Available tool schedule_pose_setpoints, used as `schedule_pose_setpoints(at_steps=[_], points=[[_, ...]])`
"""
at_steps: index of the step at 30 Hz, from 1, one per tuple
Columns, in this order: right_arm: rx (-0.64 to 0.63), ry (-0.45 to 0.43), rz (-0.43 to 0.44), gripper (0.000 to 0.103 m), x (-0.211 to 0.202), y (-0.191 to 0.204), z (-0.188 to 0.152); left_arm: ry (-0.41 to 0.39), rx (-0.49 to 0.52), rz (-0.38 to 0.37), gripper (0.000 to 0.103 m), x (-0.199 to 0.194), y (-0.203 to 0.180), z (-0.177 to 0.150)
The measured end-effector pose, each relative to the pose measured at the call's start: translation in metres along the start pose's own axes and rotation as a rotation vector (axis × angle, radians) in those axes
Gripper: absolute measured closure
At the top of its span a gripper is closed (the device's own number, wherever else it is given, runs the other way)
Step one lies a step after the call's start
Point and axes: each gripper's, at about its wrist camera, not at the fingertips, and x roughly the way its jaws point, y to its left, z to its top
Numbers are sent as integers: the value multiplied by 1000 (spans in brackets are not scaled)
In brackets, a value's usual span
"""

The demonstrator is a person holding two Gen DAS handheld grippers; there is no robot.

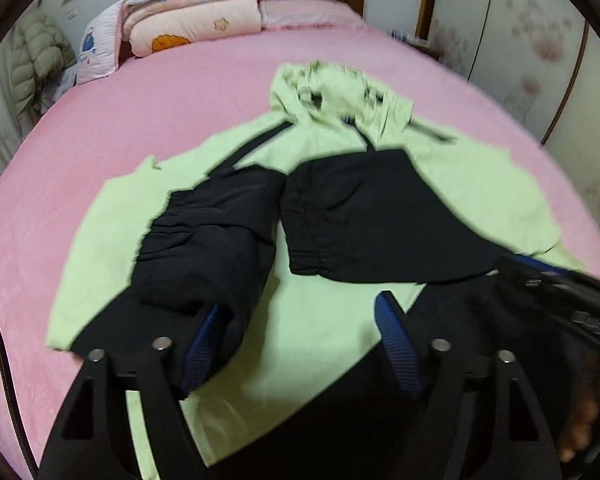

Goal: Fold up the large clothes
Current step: 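Carry the black sleeve across the chest with the left tool and lay it down, then fold the green side panel over the sleeve with the left tool while the right tool holds the cuff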

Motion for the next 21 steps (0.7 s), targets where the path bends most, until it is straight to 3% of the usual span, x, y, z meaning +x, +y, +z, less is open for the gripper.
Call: schedule_pose_setpoints(at_steps=[4,7,9,13,17,21], points=[[-56,-19,72,68,-4,29,12,-93,-64,-50,12,-50,29,-6],[-126,-32,122,68,-9,59,20,-165,-111,-9,10,-79,56,-17],[-193,-44,158,68,-11,87,28,-173,-143,67,10,-82,77,-26],[-339,-29,209,68,-6,142,36,-106,-242,192,10,-65,121,-44],[-475,16,221,68,10,189,32,-25,-339,185,10,-44,156,-64],[-608,91,191,50,37,222,17,33,-397,153,10,-27,176,-84]])
